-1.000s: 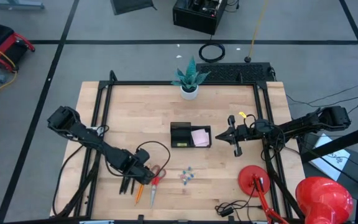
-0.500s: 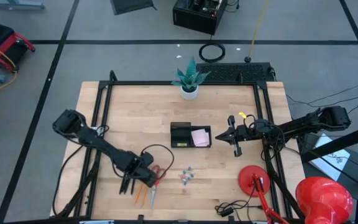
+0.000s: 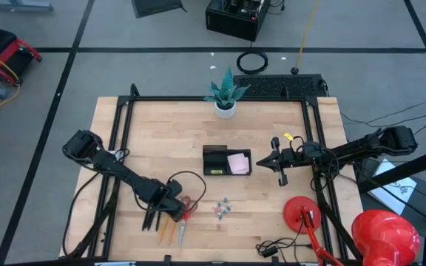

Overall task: Pick and place office supplies into organizer
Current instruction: Put the yellow pencil into the desk organizer

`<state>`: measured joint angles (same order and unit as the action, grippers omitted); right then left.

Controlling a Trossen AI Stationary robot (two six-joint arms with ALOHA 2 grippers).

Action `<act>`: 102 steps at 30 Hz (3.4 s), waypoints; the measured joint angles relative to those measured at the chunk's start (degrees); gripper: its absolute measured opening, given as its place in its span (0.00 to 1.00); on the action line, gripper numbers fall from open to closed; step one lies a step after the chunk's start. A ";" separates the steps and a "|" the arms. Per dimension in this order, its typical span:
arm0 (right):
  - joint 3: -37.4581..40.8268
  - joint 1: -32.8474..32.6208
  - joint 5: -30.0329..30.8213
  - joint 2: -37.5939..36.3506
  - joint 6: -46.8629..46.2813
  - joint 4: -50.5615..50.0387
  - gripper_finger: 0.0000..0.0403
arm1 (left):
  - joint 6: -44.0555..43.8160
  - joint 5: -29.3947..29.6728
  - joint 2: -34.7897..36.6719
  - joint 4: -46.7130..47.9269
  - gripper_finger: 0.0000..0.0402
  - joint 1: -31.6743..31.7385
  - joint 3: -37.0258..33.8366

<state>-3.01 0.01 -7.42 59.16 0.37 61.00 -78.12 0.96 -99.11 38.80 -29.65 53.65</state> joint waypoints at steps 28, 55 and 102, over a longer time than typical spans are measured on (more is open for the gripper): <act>0.00 0.00 0.02 0.00 0.42 -0.07 0.01 | 5.50 0.44 -0.07 -1.42 0.15 0.02 -0.24; 0.00 0.01 0.13 -0.02 0.74 -0.43 0.01 | 43.89 9.93 -0.26 1.81 0.05 7.73 20.47; 0.00 0.00 -0.11 -0.02 -4.25 -0.56 0.01 | 92.53 -15.08 -0.07 -33.67 0.08 38.70 21.39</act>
<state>-3.01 0.01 -7.53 59.13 -3.88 60.44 14.41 -14.11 -99.18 5.13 9.05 75.03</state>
